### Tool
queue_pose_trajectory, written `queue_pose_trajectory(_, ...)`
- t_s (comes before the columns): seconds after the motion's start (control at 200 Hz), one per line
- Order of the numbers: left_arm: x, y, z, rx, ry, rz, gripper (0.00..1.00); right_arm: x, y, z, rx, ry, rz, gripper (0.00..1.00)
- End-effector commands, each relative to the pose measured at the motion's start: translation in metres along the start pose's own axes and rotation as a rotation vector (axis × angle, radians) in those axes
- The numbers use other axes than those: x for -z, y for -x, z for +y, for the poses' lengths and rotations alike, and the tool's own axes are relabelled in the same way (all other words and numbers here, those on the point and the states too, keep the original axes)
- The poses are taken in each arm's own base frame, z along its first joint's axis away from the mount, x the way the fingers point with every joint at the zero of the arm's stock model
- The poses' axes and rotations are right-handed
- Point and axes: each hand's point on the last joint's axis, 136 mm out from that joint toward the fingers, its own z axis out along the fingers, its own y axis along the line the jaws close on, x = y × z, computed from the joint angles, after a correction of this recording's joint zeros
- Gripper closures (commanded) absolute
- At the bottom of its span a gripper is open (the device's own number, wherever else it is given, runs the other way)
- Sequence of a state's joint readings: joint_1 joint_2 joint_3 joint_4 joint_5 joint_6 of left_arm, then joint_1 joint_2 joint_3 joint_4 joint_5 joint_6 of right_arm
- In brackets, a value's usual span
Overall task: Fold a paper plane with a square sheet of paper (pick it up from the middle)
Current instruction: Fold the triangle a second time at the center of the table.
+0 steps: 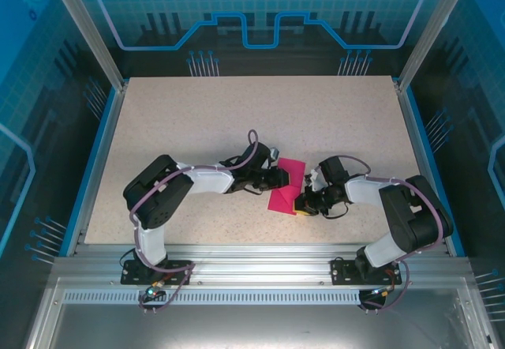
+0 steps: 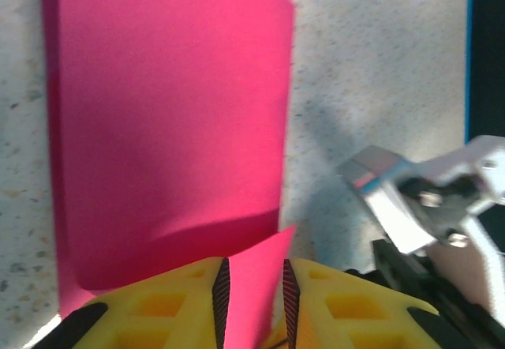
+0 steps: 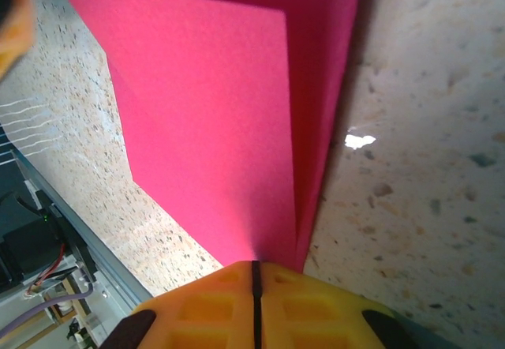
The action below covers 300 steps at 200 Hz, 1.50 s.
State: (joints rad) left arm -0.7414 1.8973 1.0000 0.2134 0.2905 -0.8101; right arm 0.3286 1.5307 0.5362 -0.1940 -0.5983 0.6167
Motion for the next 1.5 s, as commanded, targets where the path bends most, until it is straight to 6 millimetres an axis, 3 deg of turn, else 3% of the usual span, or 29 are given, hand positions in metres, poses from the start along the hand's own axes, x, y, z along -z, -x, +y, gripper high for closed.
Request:
queue_pose_trajectory(0.0, -0.008, -0.009, 0.013, 0.012, 0.03, 0.045, 0.72, 0.001, -0.008, -0.019, -0.014, -0.112, 0.011, 0.91)
queue_pose_trajectory(0.16, -0.015, -0.013, 0.023, 0.021, 0.049, 0.058, 0.72, 0.005, -0.005, -0.007, 0.008, -0.086, 0.001, 0.9)
queue_pose_trajectory(0.35, -0.018, -0.016, 0.032, 0.026, 0.074, 0.068, 0.73, 0.013, -0.004, 0.028, 0.114, -0.066, -0.028, 0.87)
queue_pose_trajectory(0.45, -0.018, -0.017, 0.033, 0.026, 0.078, 0.069, 0.73, 0.015, 0.004, 0.034, 0.121, -0.083, -0.055, 0.86)
queue_pose_trajectory(0.775, -0.02, -0.017, 0.032, 0.031, 0.074, 0.072, 0.73, -0.006, 0.027, 0.049, 0.097, -0.046, -0.039, 0.87)
queue_pose_trajectory(0.91, -0.021, -0.018, 0.033, 0.034, 0.072, 0.075, 0.73, -0.014, 0.032, 0.04, 0.087, -0.082, -0.028, 0.87)
queue_pose_trajectory(1.11, -0.022, -0.019, 0.036, 0.04, 0.08, 0.079, 0.73, -0.029, 0.022, 0.008, 0.027, -0.126, 0.032, 0.87)
queue_pose_trajectory(1.495, -0.025, -0.026, 0.06, 0.061, 0.174, 0.099, 0.77, -0.013, -0.008, -0.006, -0.01, -0.07, 0.049, 0.84)
